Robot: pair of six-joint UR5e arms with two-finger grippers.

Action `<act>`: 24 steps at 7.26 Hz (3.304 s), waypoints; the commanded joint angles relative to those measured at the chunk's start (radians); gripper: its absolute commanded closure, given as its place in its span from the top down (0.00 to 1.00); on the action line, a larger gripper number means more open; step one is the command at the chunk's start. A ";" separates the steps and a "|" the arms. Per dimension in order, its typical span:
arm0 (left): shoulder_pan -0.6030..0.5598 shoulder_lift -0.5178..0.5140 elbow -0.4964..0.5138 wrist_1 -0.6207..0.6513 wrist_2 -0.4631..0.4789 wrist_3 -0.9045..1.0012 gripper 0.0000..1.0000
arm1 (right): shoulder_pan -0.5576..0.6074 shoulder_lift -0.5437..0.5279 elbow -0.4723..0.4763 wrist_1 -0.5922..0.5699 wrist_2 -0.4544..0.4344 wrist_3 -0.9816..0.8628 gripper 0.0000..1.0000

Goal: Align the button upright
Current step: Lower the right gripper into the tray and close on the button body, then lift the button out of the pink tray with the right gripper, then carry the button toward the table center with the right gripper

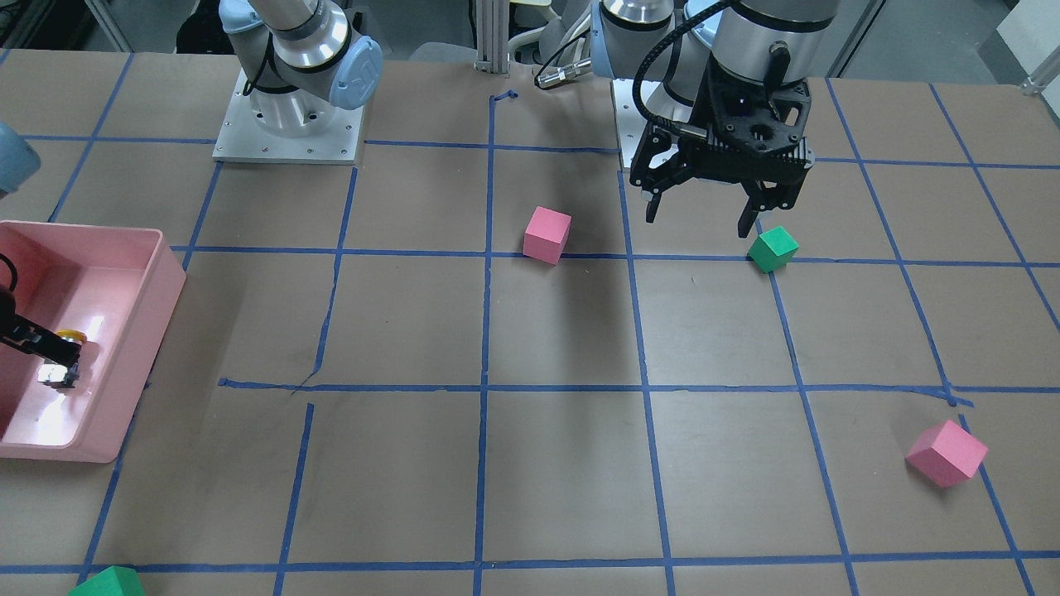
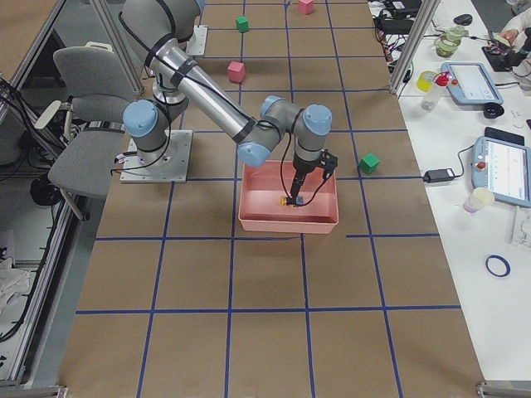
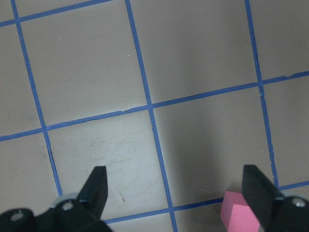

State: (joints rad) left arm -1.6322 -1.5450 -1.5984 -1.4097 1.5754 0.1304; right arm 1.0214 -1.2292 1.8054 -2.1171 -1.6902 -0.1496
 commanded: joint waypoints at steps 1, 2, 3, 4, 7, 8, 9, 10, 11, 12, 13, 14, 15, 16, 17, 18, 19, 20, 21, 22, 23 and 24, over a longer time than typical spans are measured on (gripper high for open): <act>0.000 0.000 0.000 0.000 0.000 0.000 1.00 | -0.029 0.010 0.041 -0.036 -0.005 0.002 1.00; 0.000 0.000 0.000 0.000 0.000 0.000 1.00 | -0.038 0.029 0.041 -0.041 -0.005 0.001 1.00; 0.000 0.000 0.000 0.000 0.000 0.000 1.00 | -0.058 0.040 0.043 -0.041 -0.003 -0.002 1.00; 0.000 0.000 0.000 0.000 0.000 0.000 1.00 | -0.060 0.060 0.041 -0.046 -0.002 -0.002 1.00; 0.000 0.000 0.000 0.000 0.000 0.000 1.00 | -0.061 0.096 0.046 -0.095 -0.003 -0.002 0.82; 0.000 0.000 0.000 0.000 0.000 0.000 1.00 | -0.060 0.094 0.046 -0.089 -0.005 -0.002 0.29; 0.000 0.000 0.000 0.000 0.000 0.000 1.00 | -0.061 0.090 0.045 -0.087 -0.005 -0.002 0.04; 0.000 0.000 0.000 0.000 0.000 0.000 1.00 | -0.061 0.083 0.045 -0.084 0.000 0.011 0.00; 0.000 0.000 0.000 0.000 0.000 0.000 1.00 | -0.060 0.071 0.041 -0.074 0.013 0.015 0.00; 0.000 0.000 0.000 0.000 0.000 0.000 1.00 | -0.054 0.041 0.038 -0.070 0.015 0.013 0.00; 0.000 -0.001 0.000 0.000 0.000 0.000 1.00 | -0.041 0.012 0.028 -0.070 0.014 0.012 0.00; 0.000 -0.001 0.000 0.000 -0.002 0.002 1.00 | -0.009 -0.043 0.020 -0.045 0.014 0.001 0.00; 0.000 -0.001 0.002 0.000 -0.002 0.000 1.00 | 0.044 -0.093 -0.003 0.015 0.015 0.014 0.00; 0.000 -0.001 0.002 0.000 0.002 0.000 1.00 | 0.096 -0.108 -0.046 0.063 0.015 0.015 0.00; 0.000 -0.001 0.008 0.000 -0.002 0.000 1.00 | 0.109 -0.108 -0.105 0.125 0.023 0.015 0.00; 0.003 -0.001 0.009 0.000 -0.002 0.002 1.00 | 0.144 -0.110 -0.139 0.162 0.059 0.013 0.00; 0.011 -0.001 0.006 0.000 -0.002 0.002 1.00 | 0.239 -0.102 -0.146 0.148 0.060 0.019 0.00; 0.018 -0.001 0.008 0.000 -0.003 0.002 1.00 | 0.322 -0.081 -0.152 0.137 0.061 0.112 0.00; 0.026 -0.001 0.014 0.000 -0.002 0.002 1.00 | 0.413 -0.053 -0.155 0.093 0.061 0.190 0.00; 0.029 0.000 0.015 -0.009 0.002 0.002 1.00 | 0.509 -0.020 -0.156 0.033 0.055 0.253 0.00; 0.032 0.002 0.015 -0.011 0.003 0.002 1.00 | 0.572 0.026 -0.164 -0.002 0.060 0.398 0.00; 0.029 0.008 0.012 -0.027 0.002 0.000 1.00 | 0.641 0.078 -0.176 -0.048 0.058 0.462 0.00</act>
State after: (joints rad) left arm -1.6026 -1.5423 -1.5845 -1.4234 1.5771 0.1316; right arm 1.5724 -1.2117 1.6415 -2.1098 -1.6319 0.2042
